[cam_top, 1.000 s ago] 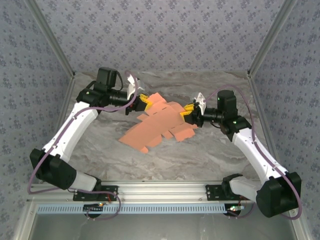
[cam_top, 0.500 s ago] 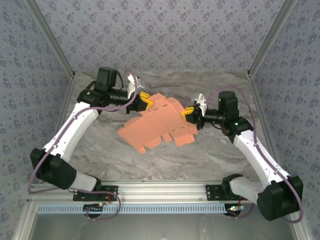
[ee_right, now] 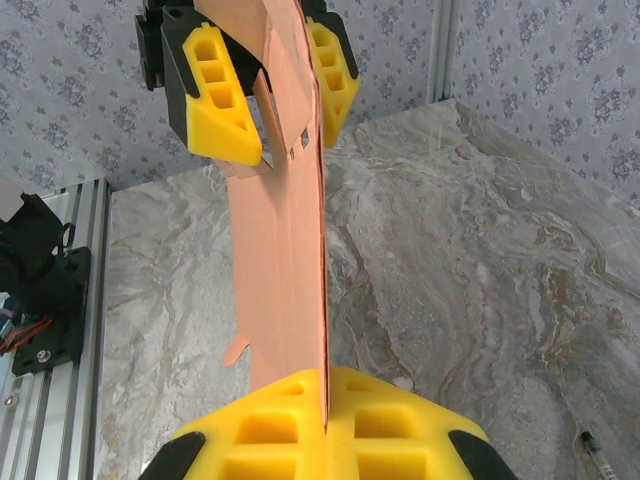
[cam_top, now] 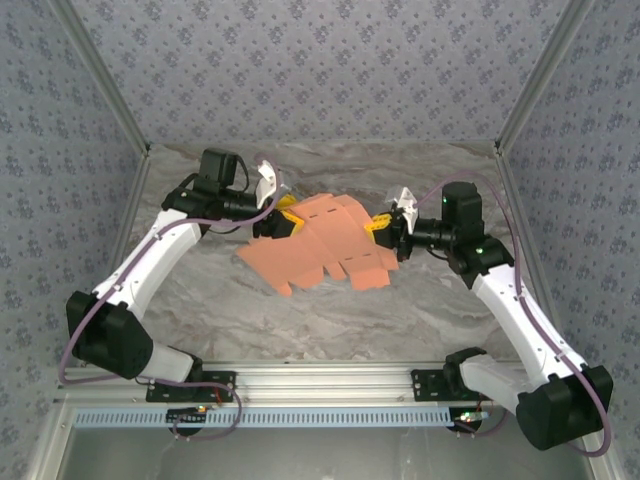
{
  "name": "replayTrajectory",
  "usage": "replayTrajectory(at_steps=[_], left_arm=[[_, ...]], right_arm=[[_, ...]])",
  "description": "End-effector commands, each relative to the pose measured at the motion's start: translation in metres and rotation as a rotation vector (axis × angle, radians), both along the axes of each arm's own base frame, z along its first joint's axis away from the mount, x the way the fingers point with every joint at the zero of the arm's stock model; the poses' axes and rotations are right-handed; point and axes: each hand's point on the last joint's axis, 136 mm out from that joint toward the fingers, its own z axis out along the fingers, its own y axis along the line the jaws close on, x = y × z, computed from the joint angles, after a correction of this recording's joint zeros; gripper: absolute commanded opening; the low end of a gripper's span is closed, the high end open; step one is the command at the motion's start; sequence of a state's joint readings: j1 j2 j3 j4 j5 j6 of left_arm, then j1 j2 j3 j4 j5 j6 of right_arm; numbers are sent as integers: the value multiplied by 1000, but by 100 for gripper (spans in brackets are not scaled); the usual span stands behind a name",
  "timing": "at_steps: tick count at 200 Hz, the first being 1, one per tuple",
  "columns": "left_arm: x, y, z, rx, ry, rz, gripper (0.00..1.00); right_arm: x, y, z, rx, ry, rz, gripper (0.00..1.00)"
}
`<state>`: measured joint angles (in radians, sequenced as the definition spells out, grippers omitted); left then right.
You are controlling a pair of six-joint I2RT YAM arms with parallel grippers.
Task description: Fold the paper box
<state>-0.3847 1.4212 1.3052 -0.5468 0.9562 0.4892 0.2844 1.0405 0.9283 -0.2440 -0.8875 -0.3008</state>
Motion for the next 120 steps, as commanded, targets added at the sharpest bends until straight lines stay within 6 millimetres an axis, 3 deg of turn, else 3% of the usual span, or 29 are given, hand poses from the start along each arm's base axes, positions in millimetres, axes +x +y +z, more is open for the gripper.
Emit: replayTrajectory(at_steps=[1, 40, 88, 120], left_arm=[[-6, -3, 14, -53, -34, -62, 43], [-14, -7, 22, -104, 5, -115, 20], [-14, -9, 26, -124, 36, -123, 8], [-11, -11, 33, -136, 95, -91, 1]], right_arm=[[-5, -1, 17, 16, -35, 14, 0], [-1, 0, 22, 17, -53, -16, 0], [6, 0, 24, -8, -89, -84, 0], [26, -12, 22, -100, -203, -293, 0]])
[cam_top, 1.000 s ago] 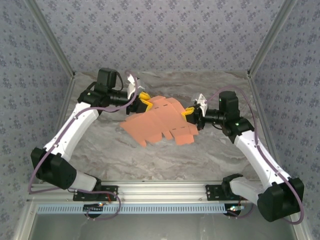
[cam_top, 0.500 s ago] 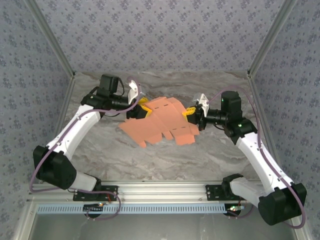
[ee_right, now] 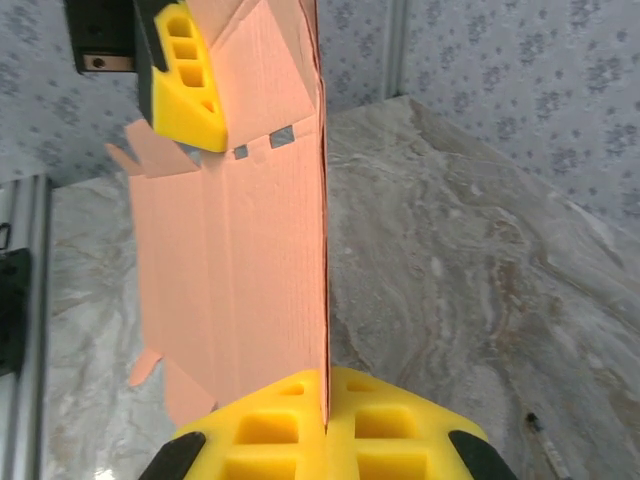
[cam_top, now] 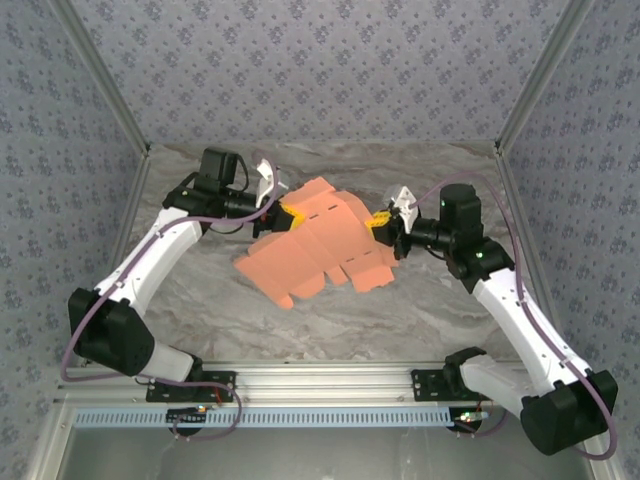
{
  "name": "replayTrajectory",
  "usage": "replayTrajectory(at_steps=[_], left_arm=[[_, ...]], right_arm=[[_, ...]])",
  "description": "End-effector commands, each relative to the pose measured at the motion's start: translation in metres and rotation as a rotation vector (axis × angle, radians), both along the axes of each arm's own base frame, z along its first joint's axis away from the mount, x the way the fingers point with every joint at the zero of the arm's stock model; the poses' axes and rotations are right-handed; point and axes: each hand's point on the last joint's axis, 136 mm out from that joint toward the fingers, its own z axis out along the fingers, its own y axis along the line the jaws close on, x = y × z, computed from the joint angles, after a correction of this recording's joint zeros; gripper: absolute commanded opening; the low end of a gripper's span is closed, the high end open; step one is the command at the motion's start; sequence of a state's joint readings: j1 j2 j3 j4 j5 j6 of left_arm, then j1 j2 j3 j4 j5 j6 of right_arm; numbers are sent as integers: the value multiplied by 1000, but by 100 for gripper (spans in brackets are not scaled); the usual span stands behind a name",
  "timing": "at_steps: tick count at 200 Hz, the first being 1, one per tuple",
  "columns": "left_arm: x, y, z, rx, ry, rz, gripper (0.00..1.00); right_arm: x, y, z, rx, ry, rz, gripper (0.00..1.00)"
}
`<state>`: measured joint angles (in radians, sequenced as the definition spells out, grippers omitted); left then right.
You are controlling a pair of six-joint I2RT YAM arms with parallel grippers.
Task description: Fold the paper box
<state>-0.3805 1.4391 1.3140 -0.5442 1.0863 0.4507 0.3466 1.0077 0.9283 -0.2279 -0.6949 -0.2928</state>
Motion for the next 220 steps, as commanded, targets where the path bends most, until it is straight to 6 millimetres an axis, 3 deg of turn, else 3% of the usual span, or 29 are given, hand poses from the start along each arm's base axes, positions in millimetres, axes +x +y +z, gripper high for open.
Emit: replayTrajectory(at_steps=[1, 59, 109, 139, 175, 220], left_arm=[[1, -5, 23, -55, 24, -11, 1], [18, -15, 30, -59, 146, 99, 0], [25, -24, 37, -71, 195, 151, 0], [28, -26, 34, -67, 221, 168, 0], [36, -27, 27, -63, 267, 203, 0], [42, -25, 3, -28, 312, 254, 0]], right_arm=[[16, -11, 20, -48, -147, -176, 0], [31, -14, 22, -199, -409, -459, 0], [44, 5, 10, -366, -535, -554, 0], [49, 15, 1, -418, -564, -572, 0], [56, 24, -24, -493, -562, -568, 0], [55, 22, -36, -471, -473, -511, 0]])
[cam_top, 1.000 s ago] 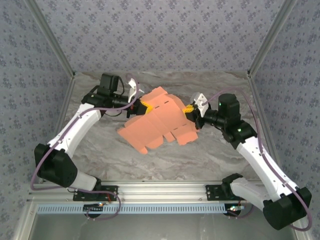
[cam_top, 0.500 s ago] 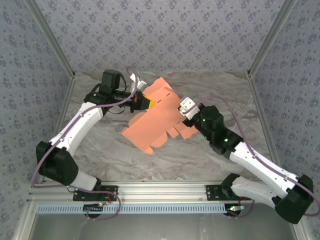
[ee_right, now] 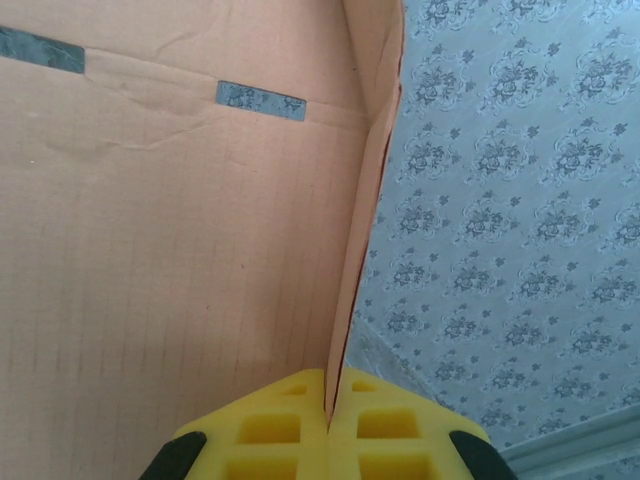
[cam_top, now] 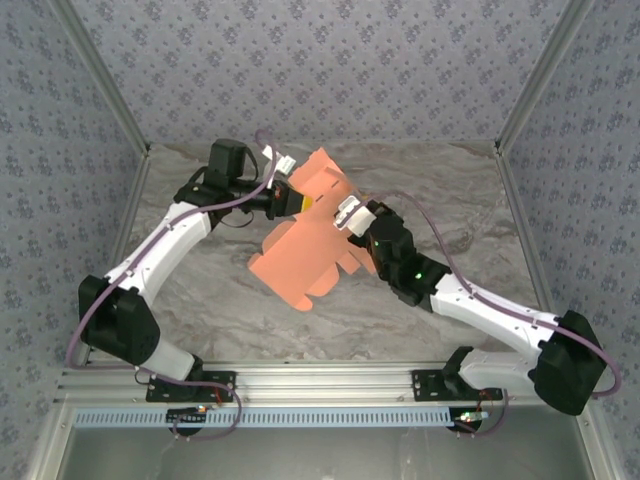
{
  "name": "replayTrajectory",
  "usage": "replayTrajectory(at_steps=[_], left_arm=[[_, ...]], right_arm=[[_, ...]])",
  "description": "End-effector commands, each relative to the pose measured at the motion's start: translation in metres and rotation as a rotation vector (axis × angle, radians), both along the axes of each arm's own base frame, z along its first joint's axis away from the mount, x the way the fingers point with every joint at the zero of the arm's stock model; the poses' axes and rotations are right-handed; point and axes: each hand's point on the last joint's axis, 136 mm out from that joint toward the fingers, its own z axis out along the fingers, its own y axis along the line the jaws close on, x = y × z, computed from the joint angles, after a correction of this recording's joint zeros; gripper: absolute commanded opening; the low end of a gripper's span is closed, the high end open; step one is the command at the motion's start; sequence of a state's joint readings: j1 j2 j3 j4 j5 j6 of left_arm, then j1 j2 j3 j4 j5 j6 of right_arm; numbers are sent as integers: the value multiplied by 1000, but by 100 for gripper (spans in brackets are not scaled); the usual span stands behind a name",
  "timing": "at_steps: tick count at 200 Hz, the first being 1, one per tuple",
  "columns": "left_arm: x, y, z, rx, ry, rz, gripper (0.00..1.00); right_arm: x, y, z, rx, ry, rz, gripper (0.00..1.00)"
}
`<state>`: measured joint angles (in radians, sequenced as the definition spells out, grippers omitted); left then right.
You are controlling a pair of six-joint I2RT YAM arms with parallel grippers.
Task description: Fold the paper box
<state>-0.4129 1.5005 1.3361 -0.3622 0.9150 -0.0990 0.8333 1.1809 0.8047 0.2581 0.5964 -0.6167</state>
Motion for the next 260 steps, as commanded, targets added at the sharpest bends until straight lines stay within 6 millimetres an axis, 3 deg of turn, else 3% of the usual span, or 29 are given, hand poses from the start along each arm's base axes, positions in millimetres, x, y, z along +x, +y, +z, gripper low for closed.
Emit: replayTrajectory(at_steps=[1, 24, 51, 96, 120, 155, 178, 207, 214, 232, 260], left_arm=[[-2, -10, 8, -36, -38, -23, 0], [4, -6, -10, -9, -9, 26, 0], [11, -2, -33, -2, 33, 78, 8], [23, 6, -65, 36, 93, 157, 22], [40, 27, -80, 85, 113, 285, 35], [57, 74, -98, 259, 48, 556, 55], [51, 91, -96, 321, -10, 662, 56], [15, 58, -93, 292, -67, 541, 56], [5, 47, -95, 279, -63, 500, 55], [-17, 12, -106, 211, -30, 380, 54], [-32, -32, -131, 172, 31, 264, 51]], right_arm=[[-11, 16, -18, -9, 89, 130, 0], [-18, 10, -23, 88, 231, 228, 0], [-31, 6, -34, 187, 465, 386, 0], [-36, -1, -61, 264, 743, 433, 0], [-31, -1, -73, 290, 845, 431, 0], [-17, -5, -92, 284, 934, 346, 0], [-4, -11, -100, 289, 944, 265, 0], [6, -19, -111, 287, 977, 171, 0], [14, -19, -102, 294, 959, 164, 0], [18, -23, -108, 303, 983, 132, 0], [24, -27, -119, 324, 1033, 91, 0]])
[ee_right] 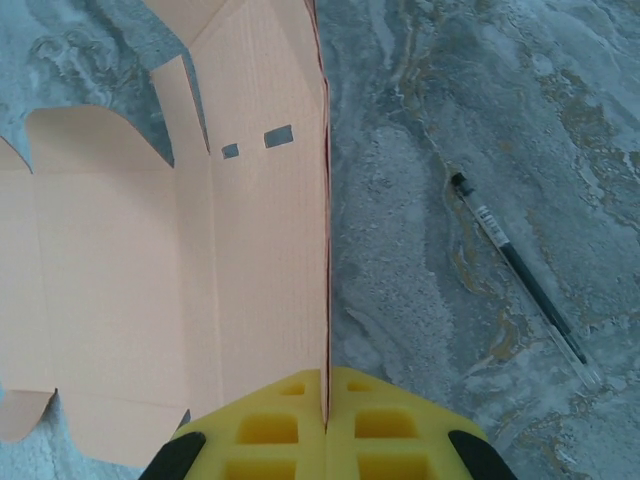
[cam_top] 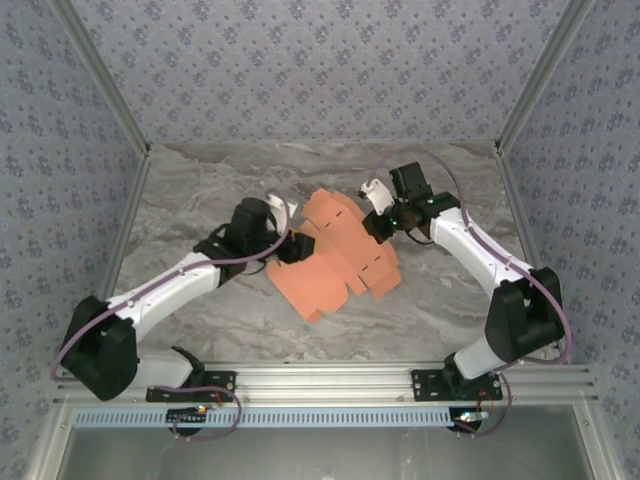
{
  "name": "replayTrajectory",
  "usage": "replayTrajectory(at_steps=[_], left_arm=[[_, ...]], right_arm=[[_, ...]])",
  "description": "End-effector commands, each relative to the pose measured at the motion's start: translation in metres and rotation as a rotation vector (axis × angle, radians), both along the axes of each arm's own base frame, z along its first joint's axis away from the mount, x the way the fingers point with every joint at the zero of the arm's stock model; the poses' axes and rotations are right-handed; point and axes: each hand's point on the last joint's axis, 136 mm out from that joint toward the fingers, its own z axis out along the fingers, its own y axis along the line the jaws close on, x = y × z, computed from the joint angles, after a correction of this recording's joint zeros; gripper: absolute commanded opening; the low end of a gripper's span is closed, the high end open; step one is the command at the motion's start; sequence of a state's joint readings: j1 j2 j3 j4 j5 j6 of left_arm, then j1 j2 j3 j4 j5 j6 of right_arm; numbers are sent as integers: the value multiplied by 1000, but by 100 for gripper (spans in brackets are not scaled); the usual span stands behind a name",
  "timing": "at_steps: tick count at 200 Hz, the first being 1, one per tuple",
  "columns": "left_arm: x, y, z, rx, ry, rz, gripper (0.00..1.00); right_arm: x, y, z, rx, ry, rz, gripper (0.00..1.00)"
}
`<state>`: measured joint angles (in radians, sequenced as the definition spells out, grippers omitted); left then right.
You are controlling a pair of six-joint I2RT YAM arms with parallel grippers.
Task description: Fold the paper box
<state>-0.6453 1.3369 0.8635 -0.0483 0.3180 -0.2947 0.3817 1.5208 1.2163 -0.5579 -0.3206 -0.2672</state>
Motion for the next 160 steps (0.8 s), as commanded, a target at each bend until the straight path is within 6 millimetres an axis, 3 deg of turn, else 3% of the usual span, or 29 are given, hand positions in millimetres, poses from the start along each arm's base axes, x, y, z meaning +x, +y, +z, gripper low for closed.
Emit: replayTrajectory(at_steps=[1, 25, 52, 101, 160], left_arm=[[-8, -35, -15, -68, 39, -84, 51], [-1, -61, -36, -64, 48, -125, 48], [13, -73, -59, -38, 51, -129, 43], [29, -83, -94, 12, 72, -125, 38], [34, -83, -125, 67, 106, -115, 32]], right_arm=[[4, -8, -8, -15, 78, -64, 0], [8, -12, -19, -37, 138, -90, 0], [12, -17, -30, -53, 197, -119, 0], [19, -24, -48, -75, 284, -155, 0], [27, -28, -58, -98, 308, -174, 0]])
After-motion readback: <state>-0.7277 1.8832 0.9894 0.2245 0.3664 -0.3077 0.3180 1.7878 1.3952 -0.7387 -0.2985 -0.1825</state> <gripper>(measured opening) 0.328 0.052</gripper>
